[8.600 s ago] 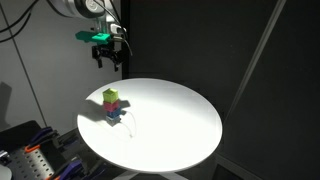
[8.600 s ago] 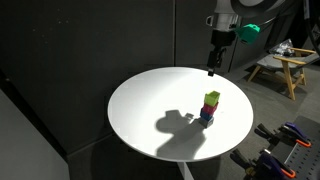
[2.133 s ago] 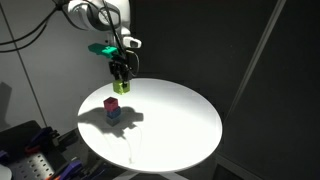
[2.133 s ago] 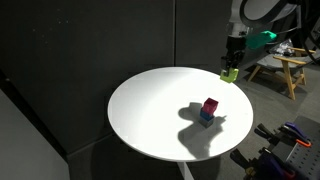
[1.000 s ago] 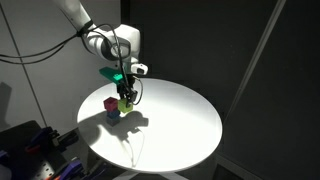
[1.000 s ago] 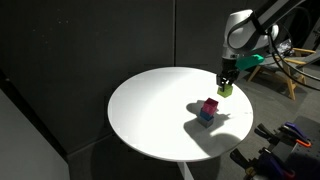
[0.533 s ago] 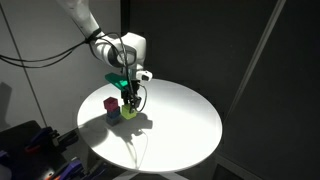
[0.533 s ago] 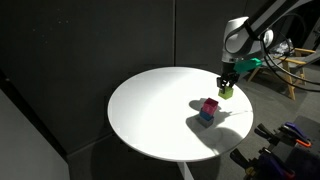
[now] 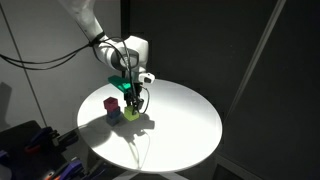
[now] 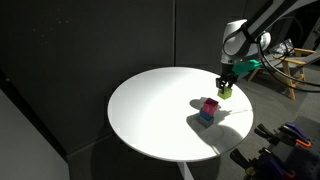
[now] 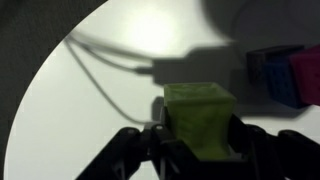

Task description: Put the light green block on the table

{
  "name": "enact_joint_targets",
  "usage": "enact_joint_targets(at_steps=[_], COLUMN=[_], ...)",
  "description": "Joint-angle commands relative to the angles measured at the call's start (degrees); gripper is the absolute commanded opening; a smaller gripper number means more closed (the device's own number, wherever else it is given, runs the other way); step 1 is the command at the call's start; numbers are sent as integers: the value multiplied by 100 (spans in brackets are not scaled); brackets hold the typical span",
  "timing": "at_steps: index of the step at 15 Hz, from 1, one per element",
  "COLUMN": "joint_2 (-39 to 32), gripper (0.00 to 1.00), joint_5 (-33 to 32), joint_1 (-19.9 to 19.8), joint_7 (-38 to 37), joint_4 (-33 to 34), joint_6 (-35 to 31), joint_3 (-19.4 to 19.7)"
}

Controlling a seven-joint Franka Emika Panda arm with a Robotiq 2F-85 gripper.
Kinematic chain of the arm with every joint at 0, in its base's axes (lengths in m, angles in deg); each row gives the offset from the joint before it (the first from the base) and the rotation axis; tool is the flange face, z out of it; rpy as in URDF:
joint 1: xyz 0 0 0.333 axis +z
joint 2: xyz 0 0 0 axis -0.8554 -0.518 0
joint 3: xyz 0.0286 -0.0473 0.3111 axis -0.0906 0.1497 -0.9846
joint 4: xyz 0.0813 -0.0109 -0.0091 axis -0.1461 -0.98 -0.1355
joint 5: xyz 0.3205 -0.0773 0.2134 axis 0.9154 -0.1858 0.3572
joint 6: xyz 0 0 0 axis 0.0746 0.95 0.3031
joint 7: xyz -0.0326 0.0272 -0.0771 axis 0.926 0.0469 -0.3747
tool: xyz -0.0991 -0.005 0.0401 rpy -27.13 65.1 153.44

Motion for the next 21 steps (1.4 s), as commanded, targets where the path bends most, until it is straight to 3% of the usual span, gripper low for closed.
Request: enact_joint_targets(at_steps=[1,7,8,21], joint_2=[0,0,0,-680], gripper=[52,52,27,27], joint_5=[0,0,0,375], joint_1=[0,0,0,-305], joint_7=[1,1,1,158], joint_4=[11,14,14,510], joint_6=[15,15,15,-512], joint_3=[1,2,2,-6])
